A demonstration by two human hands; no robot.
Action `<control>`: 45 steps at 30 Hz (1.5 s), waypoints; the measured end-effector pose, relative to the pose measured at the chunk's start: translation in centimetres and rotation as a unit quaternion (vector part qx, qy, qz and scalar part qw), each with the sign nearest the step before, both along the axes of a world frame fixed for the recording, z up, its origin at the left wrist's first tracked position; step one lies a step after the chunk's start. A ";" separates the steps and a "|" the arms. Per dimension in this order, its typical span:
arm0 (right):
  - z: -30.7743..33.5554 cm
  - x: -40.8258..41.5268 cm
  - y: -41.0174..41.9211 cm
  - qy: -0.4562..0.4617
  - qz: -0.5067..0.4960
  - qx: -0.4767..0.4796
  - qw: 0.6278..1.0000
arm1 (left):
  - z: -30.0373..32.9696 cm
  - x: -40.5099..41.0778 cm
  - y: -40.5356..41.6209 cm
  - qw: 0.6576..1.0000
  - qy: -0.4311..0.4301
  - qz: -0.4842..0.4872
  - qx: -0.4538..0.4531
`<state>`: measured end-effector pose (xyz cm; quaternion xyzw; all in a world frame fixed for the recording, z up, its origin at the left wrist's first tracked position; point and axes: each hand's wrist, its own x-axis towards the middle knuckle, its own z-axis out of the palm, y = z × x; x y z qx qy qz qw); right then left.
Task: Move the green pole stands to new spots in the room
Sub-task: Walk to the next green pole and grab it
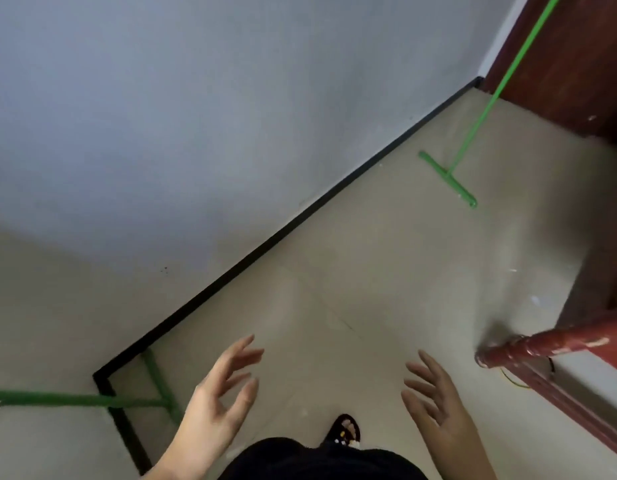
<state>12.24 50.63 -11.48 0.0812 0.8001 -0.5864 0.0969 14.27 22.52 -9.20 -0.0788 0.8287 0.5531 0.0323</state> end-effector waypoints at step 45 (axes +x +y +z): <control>1.0 -69.3 64.1 0.078 -0.299 -0.032 0.950 | -1.0 -80.8 66.7 0.989 0.042 -0.139 0.041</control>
